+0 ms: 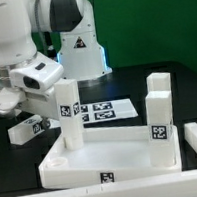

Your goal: Assemble desk

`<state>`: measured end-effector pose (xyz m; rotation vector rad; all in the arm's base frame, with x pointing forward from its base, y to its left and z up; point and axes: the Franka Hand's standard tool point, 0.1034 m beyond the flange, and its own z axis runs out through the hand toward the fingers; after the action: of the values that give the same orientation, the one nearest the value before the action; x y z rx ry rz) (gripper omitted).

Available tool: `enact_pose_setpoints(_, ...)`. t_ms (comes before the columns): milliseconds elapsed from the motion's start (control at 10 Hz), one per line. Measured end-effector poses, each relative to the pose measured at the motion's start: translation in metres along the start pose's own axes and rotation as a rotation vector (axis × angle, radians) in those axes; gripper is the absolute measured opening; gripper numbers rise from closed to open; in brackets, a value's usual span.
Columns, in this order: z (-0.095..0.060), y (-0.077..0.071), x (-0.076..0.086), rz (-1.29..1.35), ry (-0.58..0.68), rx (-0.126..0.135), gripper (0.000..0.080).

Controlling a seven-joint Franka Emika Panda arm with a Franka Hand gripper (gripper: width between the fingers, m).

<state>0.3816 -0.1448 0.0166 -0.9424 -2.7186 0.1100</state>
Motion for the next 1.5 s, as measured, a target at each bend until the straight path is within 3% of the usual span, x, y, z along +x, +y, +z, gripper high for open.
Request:
enact_pose_setpoints(100, -0.011, -0.008, -0.005, 0.047, -0.021, -0.006, 0.0621)
enact_pose_setpoints(500, -0.047, -0.009, -0.015, 0.603, -0.082, -0.018, 0.0649)
enact_pose_setpoints(900, -0.041, -0.009, -0.012, 0.852, -0.068, -0.026, 0.0649)
enact_pose_setpoints(1100, -0.045, -0.015, -0.022, 1.029, -0.077, -0.042, 0.0649)
enact_pose_setpoints(1300, -0.048, -0.013, -0.028, 1.386, -0.077, -0.063, 0.0649)
enact_pose_setpoints(1400, -0.048, -0.006, -0.023, 1.568, -0.073, -0.054, 0.0649)
enact_pose_setpoints(1500, -0.05, -0.004, -0.023, 1.591, -0.071, -0.051, 0.0649)
